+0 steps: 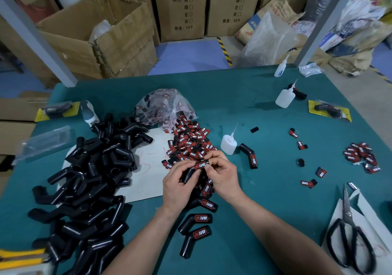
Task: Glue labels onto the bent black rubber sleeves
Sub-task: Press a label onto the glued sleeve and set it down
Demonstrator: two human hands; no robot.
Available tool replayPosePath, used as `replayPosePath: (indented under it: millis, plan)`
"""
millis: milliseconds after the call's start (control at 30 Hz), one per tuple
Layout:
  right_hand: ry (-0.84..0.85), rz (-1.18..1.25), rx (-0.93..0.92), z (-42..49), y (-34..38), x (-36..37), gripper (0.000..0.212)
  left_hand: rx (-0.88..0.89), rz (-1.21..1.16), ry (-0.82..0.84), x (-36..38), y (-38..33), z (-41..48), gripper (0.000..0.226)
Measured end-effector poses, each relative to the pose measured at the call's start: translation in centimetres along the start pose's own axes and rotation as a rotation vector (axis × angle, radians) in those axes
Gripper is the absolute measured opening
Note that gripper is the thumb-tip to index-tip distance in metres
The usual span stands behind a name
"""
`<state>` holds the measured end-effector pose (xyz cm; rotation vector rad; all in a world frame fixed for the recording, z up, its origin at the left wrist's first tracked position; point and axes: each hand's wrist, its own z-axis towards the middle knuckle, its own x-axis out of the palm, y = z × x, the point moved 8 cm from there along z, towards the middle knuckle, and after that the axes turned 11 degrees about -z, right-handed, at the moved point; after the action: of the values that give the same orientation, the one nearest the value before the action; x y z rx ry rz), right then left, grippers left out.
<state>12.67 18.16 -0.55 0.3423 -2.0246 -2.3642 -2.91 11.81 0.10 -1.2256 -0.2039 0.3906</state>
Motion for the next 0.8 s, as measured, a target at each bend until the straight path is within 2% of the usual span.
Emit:
replayPosePath:
  millis: [233,400,600,633,700,767,800]
  plan:
    - [0.024,-0.012,0.014,-0.3,0.4,0.1,0.011,0.179,0.073,0.000,0.0,-0.7,-0.5,0.022]
    - [-0.009,-0.016,0.080,-0.3,0.2,0.1,0.019,0.256,0.066,0.038,0.3,-1.4,-0.7,0.018]
    - [0.042,0.051,0.149,-0.5,0.3,0.2,0.010,0.068,-0.027,-0.044,-0.8,0.1,0.2,0.017]
    - [0.066,0.021,0.115,-0.6,0.9,0.2,0.016,0.049,-0.050,-0.042,-0.9,0.2,0.3,0.018]
    - [0.124,-0.204,-0.067,-0.5,2.6,0.2,0.034,0.048,-0.046,0.012,-0.5,0.2,0.3,0.021]
    - [0.154,-0.489,-0.335,-0.5,4.5,0.3,0.031,0.035,-0.036,0.082,0.1,0.4,0.0,0.026]
    - [0.171,-0.590,-0.412,-0.5,5.1,0.3,0.028,0.006,-0.036,0.106,0.3,0.6,-0.1,0.029]
